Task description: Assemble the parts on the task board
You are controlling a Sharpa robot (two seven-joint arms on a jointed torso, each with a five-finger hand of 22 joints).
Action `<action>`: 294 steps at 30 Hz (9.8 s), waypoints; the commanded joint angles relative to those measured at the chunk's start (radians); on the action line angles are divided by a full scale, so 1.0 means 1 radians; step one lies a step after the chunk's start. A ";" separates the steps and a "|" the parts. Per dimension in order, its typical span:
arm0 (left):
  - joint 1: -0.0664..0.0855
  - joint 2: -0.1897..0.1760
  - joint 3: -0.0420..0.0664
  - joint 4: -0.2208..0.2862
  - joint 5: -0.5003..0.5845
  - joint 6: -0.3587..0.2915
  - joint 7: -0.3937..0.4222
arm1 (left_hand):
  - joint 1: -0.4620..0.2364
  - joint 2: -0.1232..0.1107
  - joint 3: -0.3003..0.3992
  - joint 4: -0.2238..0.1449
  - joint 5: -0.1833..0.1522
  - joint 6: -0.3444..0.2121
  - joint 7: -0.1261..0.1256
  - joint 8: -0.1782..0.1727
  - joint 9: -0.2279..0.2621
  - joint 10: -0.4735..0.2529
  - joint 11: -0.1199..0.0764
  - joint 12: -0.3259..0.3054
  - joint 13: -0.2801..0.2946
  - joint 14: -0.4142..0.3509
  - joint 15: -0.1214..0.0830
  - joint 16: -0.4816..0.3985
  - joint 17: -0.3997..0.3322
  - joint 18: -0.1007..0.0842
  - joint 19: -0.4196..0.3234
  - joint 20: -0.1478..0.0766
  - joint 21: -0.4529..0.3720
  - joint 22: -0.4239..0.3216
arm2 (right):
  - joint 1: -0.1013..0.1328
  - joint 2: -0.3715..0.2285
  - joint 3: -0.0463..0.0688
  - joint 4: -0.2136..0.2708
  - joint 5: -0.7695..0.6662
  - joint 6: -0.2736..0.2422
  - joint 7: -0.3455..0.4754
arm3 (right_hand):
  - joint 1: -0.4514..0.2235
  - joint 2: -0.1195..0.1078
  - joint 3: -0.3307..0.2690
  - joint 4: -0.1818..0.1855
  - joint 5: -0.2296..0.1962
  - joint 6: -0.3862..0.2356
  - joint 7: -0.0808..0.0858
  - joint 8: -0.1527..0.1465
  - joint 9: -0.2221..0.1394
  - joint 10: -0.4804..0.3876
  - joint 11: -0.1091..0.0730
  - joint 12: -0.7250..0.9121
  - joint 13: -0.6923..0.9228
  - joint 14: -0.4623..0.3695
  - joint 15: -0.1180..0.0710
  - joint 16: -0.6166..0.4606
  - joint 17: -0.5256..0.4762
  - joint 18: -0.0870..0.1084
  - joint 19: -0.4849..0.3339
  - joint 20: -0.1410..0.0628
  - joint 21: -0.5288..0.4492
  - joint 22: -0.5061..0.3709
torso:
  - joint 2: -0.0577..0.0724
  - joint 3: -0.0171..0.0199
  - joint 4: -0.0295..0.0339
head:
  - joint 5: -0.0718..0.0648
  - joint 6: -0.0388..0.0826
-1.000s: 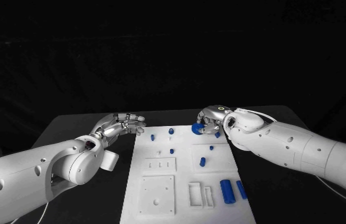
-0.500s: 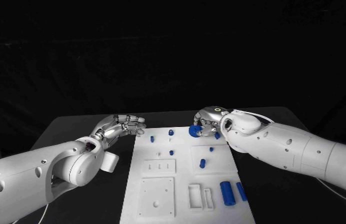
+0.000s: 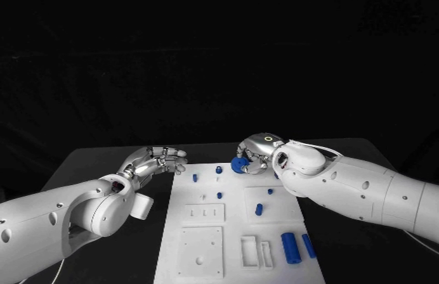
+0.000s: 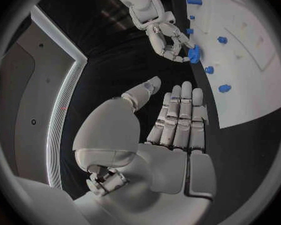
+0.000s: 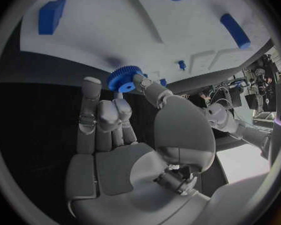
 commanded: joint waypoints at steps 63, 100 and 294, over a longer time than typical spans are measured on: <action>0.002 0.005 0.001 -0.004 0.002 0.008 0.008 | -0.004 -0.007 -0.006 0.002 -0.003 -0.005 0.000 -0.004 0.001 0.001 0.003 -0.008 -0.001 -0.004 0.002 -0.008 0.004 0.017 -0.006 0.001 -0.006 0.002 | -0.046 0.127 -0.026 0.013 -0.071 -0.026 -0.049 | 0.009 -0.041 0.034 0.035 -0.030 0.002 0.030 -0.021 -0.011 -0.027 0.006 -0.040 -0.037 0.003 0.000 -0.023 0.009 0.022 0.002 -0.003 0.000 0.017 | 0.000 0.0025 -0.0029 | 0.043 -0.016; 0.002 0.003 0.001 -0.017 0.004 0.004 0.012 | -0.006 -0.007 -0.006 0.002 -0.003 -0.006 0.000 -0.004 0.001 0.002 0.003 -0.009 -0.001 -0.004 0.002 -0.009 0.005 0.017 -0.006 0.001 -0.006 0.003 | -0.029 0.079 -0.025 0.017 0.269 -0.111 0.065 | -0.026 -0.051 -0.023 0.053 0.044 -0.082 0.046 -0.050 -0.019 -0.051 0.022 -0.082 -0.074 -0.004 0.017 -0.075 0.001 0.017 -0.035 0.015 -0.032 0.012 | -0.002 0.0033 -0.0074 | 0.044 -0.008; 0.000 0.011 0.000 -0.128 0.012 0.030 0.006 | -0.016 -0.001 -0.006 0.005 -0.003 -0.013 0.003 -0.009 0.002 -0.001 0.006 -0.019 -0.003 -0.005 0.003 -0.016 0.010 0.017 -0.008 0.002 -0.009 0.004 | -0.062 -0.097 -0.031 -0.168 0.537 0.082 0.242 | 0.001 0.044 -0.189 -0.101 -0.040 -0.025 0.037 0.001 0.010 -0.048 0.013 0.109 -0.065 0.058 0.007 -0.102 0.356 0.022 -0.058 -0.139 0.602 -0.023 | -0.030 0.0230 -0.0414 | 0.007 -0.060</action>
